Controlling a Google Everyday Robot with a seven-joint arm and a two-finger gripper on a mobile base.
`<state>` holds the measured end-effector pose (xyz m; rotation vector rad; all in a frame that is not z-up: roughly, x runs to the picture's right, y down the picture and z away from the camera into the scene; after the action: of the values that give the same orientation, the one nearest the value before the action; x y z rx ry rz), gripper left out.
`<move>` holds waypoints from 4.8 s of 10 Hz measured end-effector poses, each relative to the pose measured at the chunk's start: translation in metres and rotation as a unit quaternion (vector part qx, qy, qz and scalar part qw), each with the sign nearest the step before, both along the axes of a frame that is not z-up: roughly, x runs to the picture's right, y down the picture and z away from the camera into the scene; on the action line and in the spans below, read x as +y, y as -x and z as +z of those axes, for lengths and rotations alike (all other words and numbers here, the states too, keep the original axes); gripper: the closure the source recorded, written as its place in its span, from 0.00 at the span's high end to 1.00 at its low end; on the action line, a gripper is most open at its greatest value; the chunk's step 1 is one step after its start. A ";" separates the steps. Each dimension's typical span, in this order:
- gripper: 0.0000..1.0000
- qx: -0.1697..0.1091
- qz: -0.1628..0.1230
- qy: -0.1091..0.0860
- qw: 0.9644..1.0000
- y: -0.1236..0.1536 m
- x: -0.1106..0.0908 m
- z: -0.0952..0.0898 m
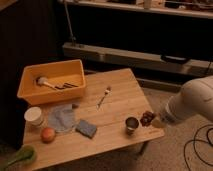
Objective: Place grapes in metal cup
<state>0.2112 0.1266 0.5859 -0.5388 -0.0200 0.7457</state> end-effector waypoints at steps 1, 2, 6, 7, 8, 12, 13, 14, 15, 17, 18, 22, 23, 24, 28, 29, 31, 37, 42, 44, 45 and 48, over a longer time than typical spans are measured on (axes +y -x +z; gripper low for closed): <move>0.00 -0.002 -0.002 0.001 1.000 0.003 -0.001 0.001; 0.00 -0.005 -0.004 0.001 1.000 0.005 -0.001 0.003; 0.00 -0.017 -0.004 -0.006 1.000 0.020 -0.007 0.013; 0.00 -0.021 -0.006 -0.007 1.000 0.027 -0.009 0.016; 0.00 -0.023 -0.007 -0.008 1.000 0.030 -0.010 0.018; 0.00 -0.034 -0.010 -0.010 0.999 0.037 -0.010 0.024; 0.00 -0.040 -0.013 -0.012 0.999 0.043 -0.012 0.027; 0.00 -0.042 -0.015 -0.013 0.999 0.047 -0.013 0.029; 0.00 -0.044 -0.015 -0.013 0.999 0.053 -0.012 0.031; 0.00 -0.044 -0.010 -0.013 0.999 0.050 -0.008 0.031; 0.00 -0.047 -0.010 -0.012 0.999 0.052 -0.006 0.033; 0.00 -0.049 -0.007 -0.008 0.999 0.053 0.002 0.043; 0.00 -0.048 -0.006 -0.006 0.999 0.053 0.004 0.045; 0.00 -0.047 -0.005 -0.005 0.999 0.052 0.006 0.047; 0.00 -0.043 -0.002 -0.001 0.999 0.050 0.012 0.054; 0.00 -0.041 -0.002 0.001 0.999 0.049 0.013 0.056; 0.00 -0.035 -0.003 0.005 0.999 0.047 0.015 0.059; 0.00 -0.027 0.003 0.018 0.999 0.040 0.022 0.068; 0.00 -0.024 0.005 0.029 0.999 0.036 0.022 0.078; 0.00 -0.025 0.006 0.033 0.999 0.035 0.023 0.080; 0.00 -0.026 0.006 0.034 0.999 0.035 0.022 0.082; 0.00 -0.028 0.007 0.039 0.999 0.036 0.022 0.086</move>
<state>0.1755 0.1482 0.6720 -0.6342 -0.0479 0.7464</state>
